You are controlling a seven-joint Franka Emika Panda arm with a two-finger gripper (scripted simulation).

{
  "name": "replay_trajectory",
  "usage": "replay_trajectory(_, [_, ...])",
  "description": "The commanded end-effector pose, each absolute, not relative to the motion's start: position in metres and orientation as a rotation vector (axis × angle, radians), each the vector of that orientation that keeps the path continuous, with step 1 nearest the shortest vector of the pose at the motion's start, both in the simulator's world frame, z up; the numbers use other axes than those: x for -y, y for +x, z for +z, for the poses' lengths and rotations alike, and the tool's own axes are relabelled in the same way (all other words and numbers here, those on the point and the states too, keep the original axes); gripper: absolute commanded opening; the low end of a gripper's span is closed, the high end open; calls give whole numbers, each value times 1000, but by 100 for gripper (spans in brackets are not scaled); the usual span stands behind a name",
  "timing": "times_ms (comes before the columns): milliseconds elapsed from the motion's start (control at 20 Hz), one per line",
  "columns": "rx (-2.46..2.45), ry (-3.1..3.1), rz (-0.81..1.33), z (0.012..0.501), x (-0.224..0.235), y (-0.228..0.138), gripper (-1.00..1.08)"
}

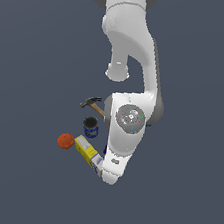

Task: Pick up a designated object from a clutter of objects.

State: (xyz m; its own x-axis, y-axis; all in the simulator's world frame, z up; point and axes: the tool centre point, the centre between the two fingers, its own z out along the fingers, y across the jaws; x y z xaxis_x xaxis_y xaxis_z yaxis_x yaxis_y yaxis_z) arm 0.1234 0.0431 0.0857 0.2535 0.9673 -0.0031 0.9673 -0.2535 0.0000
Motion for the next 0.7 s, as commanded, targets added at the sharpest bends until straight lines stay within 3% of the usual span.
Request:
replay_trajectory(0, [-1947,2464,-1,81,-45,125,100])
replay_trajectory(650, [-1960,2455,-1,53,-45,124,100])
